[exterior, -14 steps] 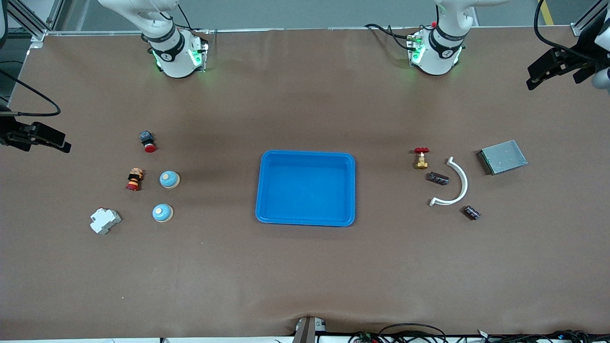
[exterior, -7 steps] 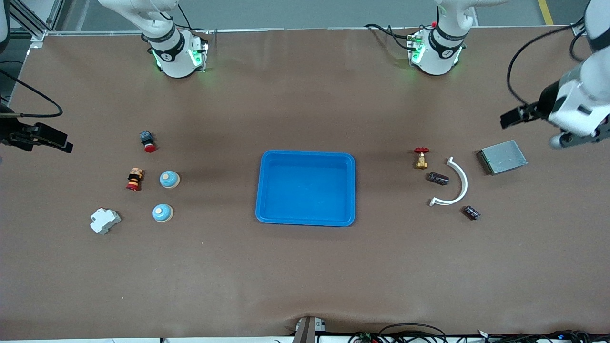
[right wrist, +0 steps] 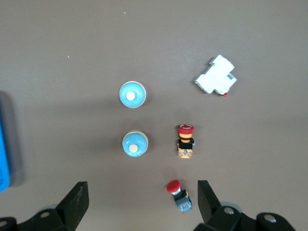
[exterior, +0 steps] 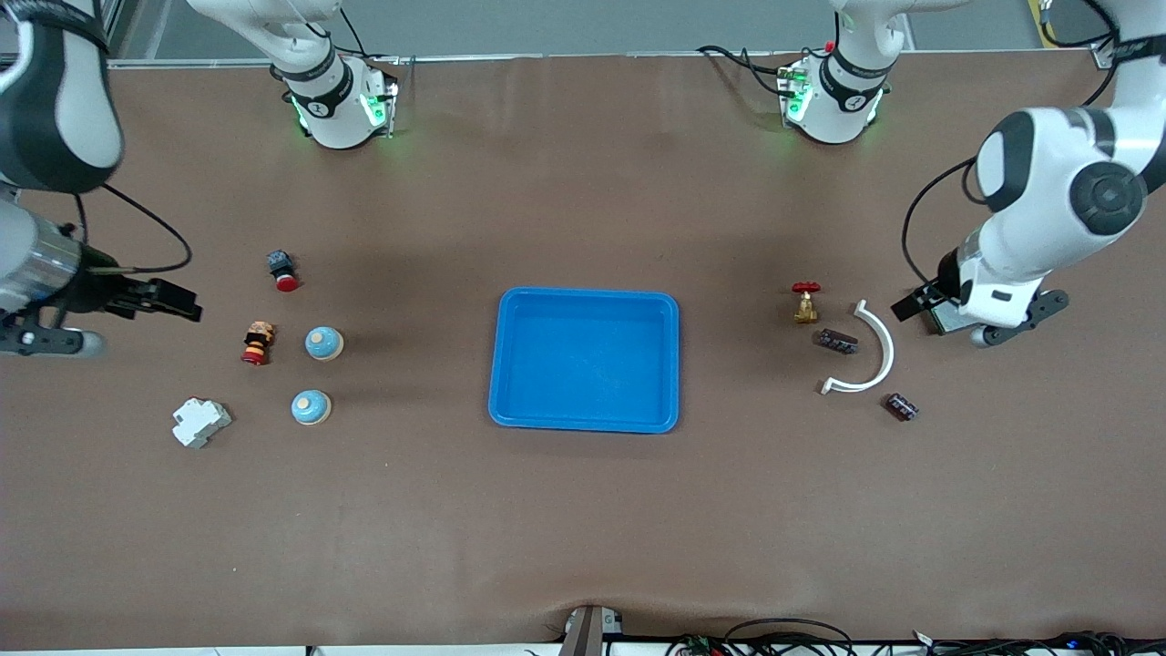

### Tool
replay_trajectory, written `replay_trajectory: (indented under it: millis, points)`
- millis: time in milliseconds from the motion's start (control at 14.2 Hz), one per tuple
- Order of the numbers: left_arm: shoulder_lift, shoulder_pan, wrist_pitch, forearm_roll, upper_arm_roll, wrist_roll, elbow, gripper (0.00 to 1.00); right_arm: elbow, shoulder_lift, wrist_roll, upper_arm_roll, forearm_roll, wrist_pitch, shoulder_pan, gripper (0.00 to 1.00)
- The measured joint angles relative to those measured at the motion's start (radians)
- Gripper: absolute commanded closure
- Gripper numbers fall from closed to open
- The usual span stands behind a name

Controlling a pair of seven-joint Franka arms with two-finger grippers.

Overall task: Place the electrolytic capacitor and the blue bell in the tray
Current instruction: 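Reach the left gripper to a capacitor while the right gripper reaches a bell, then close the left gripper on the capacitor while the right gripper grips the bell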

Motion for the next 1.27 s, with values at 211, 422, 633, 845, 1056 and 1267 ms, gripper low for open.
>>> replay_trajectory:
  millis: [211,422,633,845,1056,1267]
  points:
    - [0.101,-0.001,0.096,0.0,-0.002,-0.159,-0.004,0.12,-0.141,0.0,0.029,0.004,0.0,0.167,0.023,0.0]
    - [0.183,-0.002,0.182,0.0,-0.011,-0.3,-0.004,0.13,-0.284,0.006,0.031,0.005,0.0,0.352,0.043,0.0]
    - [0.242,-0.003,0.247,0.0,-0.039,-0.428,-0.004,0.14,-0.368,0.04,0.031,0.005,0.0,0.463,0.052,0.0]
    - [0.287,-0.005,0.284,0.0,-0.062,-0.494,-0.004,0.18,-0.418,0.089,0.031,0.005,0.0,0.587,0.059,0.0]
    - [0.308,-0.005,0.298,0.0,-0.063,-0.498,-0.011,0.25,-0.445,0.147,0.031,0.005,0.0,0.669,0.065,0.0]
    - [0.321,-0.005,0.301,0.0,-0.063,-0.498,-0.015,0.51,-0.47,0.192,0.031,0.005,0.0,0.752,0.068,0.0]
